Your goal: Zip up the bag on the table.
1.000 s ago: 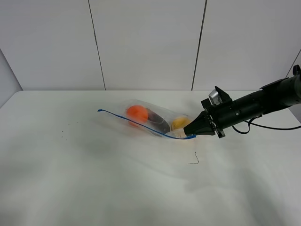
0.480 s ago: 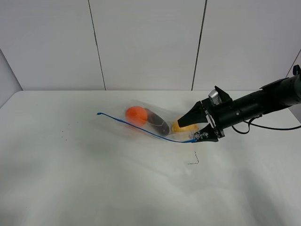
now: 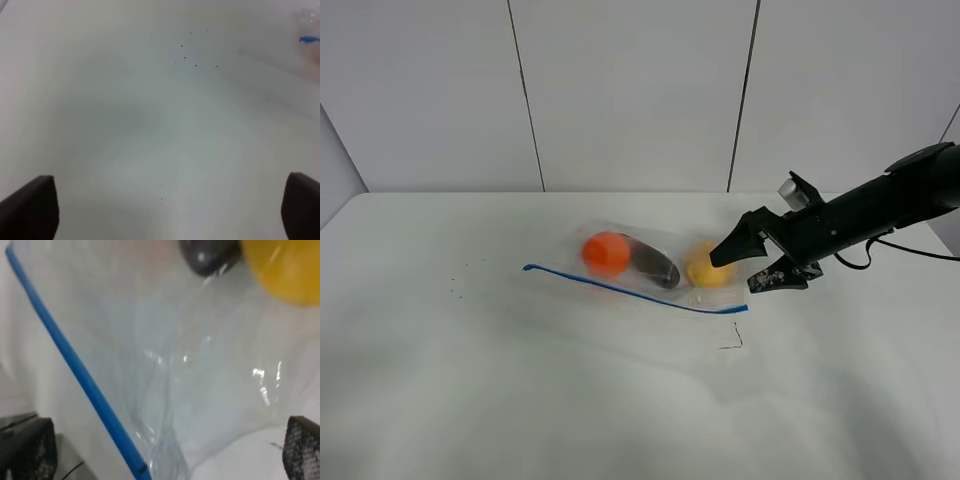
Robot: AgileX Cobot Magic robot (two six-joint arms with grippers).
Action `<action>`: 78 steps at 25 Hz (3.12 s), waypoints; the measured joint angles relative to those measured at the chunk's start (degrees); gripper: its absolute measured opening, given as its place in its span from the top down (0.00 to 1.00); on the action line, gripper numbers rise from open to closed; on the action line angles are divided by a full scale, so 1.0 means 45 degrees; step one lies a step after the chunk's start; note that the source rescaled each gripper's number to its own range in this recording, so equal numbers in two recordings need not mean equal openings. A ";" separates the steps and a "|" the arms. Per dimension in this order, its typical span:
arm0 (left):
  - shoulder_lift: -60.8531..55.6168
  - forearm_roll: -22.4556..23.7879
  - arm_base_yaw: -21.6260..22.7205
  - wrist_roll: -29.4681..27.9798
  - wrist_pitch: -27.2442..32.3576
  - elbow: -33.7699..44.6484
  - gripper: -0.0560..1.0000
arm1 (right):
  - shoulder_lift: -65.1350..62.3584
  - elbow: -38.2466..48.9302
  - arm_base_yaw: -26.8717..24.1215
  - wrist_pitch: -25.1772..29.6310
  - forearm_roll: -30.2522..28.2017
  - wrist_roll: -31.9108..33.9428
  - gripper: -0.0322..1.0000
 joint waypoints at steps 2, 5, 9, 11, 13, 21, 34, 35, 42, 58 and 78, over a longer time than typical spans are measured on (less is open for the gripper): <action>0.0000 0.0000 0.0000 0.0000 0.0000 0.0000 0.00 | -0.0266 0.0000 0.0000 -0.0301 -0.0278 0.0132 0.00; 0.0000 0.0000 0.0000 0.0000 0.0000 0.0000 0.00 | -0.0487 0.0000 0.0000 -0.0338 -0.0458 0.0424 0.00; 0.0000 0.0000 0.0000 0.0000 0.0000 0.0000 0.00 | -0.0506 0.0000 0.0000 -0.0206 -0.0769 0.0952 0.00; 0.0000 0.0000 0.0000 0.0000 0.0000 0.0000 0.00 | -0.0506 0.0000 0.0000 0.0080 -0.0918 0.0884 0.00; 0.0000 0.0000 0.0000 0.0000 0.0000 0.0000 0.00 | -0.0506 0.0000 0.0000 0.0225 -0.0942 0.0831 0.00; 0.0000 0.0000 0.0000 0.0000 0.0003 0.0000 0.00 | -0.0531 0.0000 0.0000 0.0351 -0.1735 0.1224 0.00; 0.0000 0.0000 0.0000 0.0000 0.0014 0.0000 0.00 | -0.1155 0.0000 0.0000 -0.1438 -0.8941 0.5940 0.00; 0.0000 0.0000 0.0000 0.0000 0.0014 0.0000 0.00 | -0.1296 0.0000 0.0000 -0.1503 -0.9586 0.6319 0.00; 0.0000 0.0000 0.0000 0.0000 0.0026 0.0000 0.00 | -0.2607 0.0000 0.0000 -0.1367 -1.5854 1.0948 0.00; 0.0000 0.0000 0.0000 0.0000 0.0026 0.0000 0.00 | -0.7211 0.0250 -0.0310 -0.1800 -1.4760 1.0556 0.00; 0.0000 0.0000 0.0000 0.0000 0.0026 0.0000 0.00 | -1.7358 0.5497 -0.0636 -0.2305 -1.4202 1.0435 0.00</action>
